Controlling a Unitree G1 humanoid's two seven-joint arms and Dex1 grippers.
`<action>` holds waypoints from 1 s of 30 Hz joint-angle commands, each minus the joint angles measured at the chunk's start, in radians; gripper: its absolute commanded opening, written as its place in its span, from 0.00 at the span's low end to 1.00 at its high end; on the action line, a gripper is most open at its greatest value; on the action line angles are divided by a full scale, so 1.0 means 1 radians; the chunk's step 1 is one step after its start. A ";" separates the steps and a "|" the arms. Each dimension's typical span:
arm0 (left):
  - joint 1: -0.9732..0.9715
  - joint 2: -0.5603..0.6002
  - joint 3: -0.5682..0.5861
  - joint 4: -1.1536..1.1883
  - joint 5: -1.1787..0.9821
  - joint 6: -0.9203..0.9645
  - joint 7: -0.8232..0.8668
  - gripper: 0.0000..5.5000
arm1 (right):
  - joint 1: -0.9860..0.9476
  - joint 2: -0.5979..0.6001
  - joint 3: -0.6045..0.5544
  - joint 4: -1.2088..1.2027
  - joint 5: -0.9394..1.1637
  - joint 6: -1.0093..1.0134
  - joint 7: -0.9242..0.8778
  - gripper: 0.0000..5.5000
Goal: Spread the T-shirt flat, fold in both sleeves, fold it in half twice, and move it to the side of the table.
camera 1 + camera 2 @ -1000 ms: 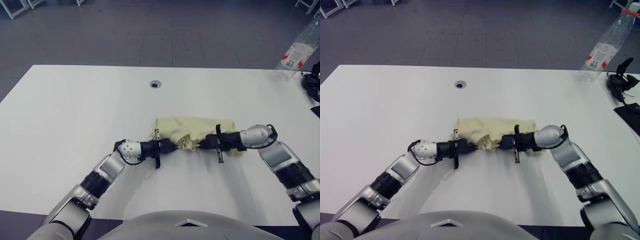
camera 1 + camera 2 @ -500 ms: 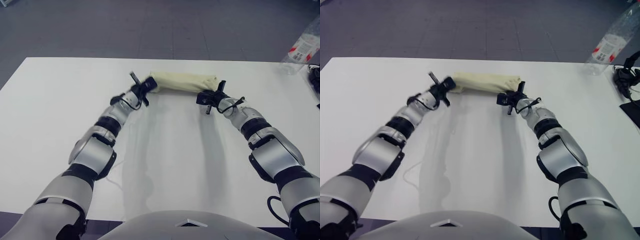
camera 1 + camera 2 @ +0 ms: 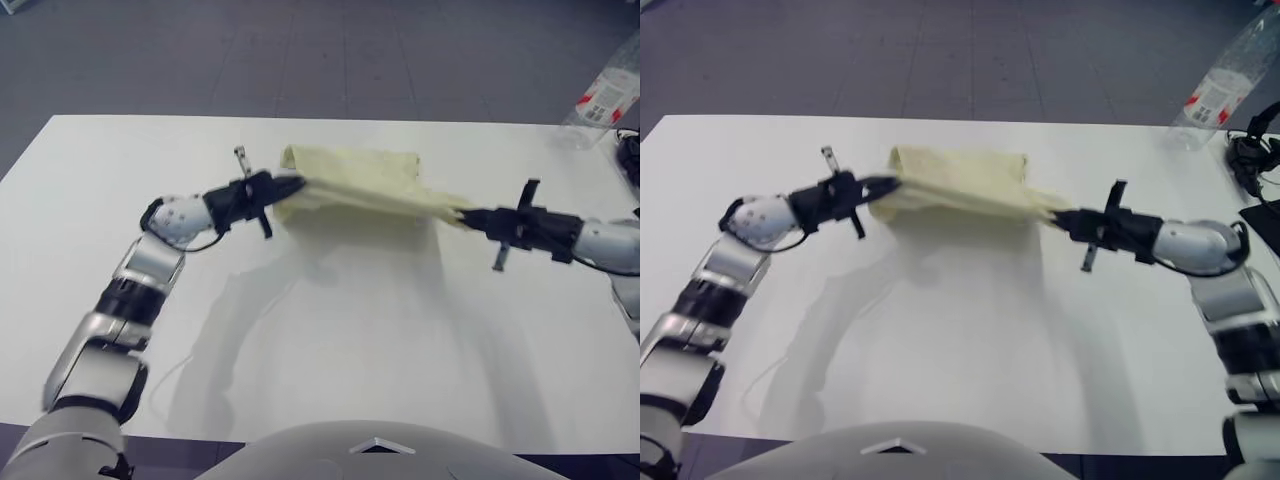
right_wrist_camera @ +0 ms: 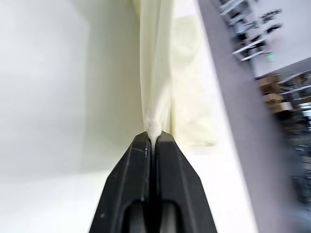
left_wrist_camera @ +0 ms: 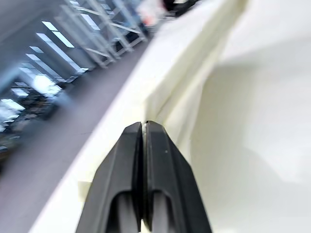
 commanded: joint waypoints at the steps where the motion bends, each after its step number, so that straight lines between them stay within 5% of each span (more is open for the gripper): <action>1: 0.648 0.635 -0.013 -0.561 -0.139 0.038 -0.223 0.00 | 0.604 -0.146 -0.355 -0.501 0.218 0.157 0.388 0.00; 8: 0.772 0.677 0.049 -0.629 -0.032 0.090 -0.228 0.00 | 0.789 -0.084 -0.396 -0.641 0.128 0.221 0.448 0.00; 26: 0.754 0.452 0.056 -0.734 0.082 0.295 -0.185 0.00 | 0.791 -0.030 -0.262 -0.662 -0.022 0.281 0.317 0.00; 30: 0.739 0.408 0.080 -0.759 0.027 0.322 -0.188 0.11 | 0.753 -0.029 -0.247 -0.654 -0.006 0.322 0.296 0.13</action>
